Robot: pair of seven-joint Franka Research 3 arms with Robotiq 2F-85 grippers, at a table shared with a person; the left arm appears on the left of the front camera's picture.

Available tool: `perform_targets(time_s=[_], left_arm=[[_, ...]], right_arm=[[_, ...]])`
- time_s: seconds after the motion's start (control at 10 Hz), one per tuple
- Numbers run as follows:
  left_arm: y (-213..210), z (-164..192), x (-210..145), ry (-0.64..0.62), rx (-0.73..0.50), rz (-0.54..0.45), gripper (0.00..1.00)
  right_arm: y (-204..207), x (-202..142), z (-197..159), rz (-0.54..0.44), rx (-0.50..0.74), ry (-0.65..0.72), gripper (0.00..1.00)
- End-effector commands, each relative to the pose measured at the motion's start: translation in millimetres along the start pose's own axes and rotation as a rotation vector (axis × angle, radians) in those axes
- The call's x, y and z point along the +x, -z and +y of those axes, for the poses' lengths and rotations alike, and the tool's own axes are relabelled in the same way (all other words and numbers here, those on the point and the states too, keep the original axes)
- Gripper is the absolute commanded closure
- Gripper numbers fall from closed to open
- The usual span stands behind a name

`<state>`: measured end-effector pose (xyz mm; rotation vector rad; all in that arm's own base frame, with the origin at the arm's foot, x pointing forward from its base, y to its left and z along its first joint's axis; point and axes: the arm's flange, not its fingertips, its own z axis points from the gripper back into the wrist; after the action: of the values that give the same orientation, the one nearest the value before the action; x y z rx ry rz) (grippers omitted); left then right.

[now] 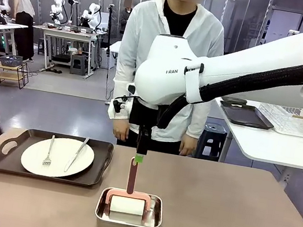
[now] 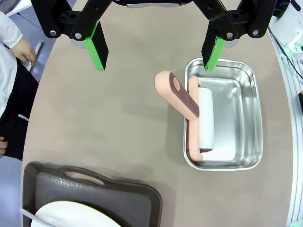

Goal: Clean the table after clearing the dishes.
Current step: Place the Lint Roller back on top of the Airtight Container, then when the right (or left) Handle tray is removed, use the right hand (or left hand) to clean the right (or left) side of the table with the Lint Roller.

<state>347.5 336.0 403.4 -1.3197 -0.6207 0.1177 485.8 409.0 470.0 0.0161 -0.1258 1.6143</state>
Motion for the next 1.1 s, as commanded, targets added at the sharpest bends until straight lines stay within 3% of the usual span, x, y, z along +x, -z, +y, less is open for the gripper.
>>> perform_targets(time_s=[0.0,1.0], left_arm=[[-2.9,-2.1,-0.4,0.005,-0.007,-0.001,0.00],[-2.9,-2.1,-0.4,0.005,-0.007,-0.001,0.00]], right_arm=[[-4.9,1.7,-1.2,-0.018,0.002,-0.009,0.00],[-4.9,1.7,-1.2,-0.018,0.002,-0.009,0.00]])
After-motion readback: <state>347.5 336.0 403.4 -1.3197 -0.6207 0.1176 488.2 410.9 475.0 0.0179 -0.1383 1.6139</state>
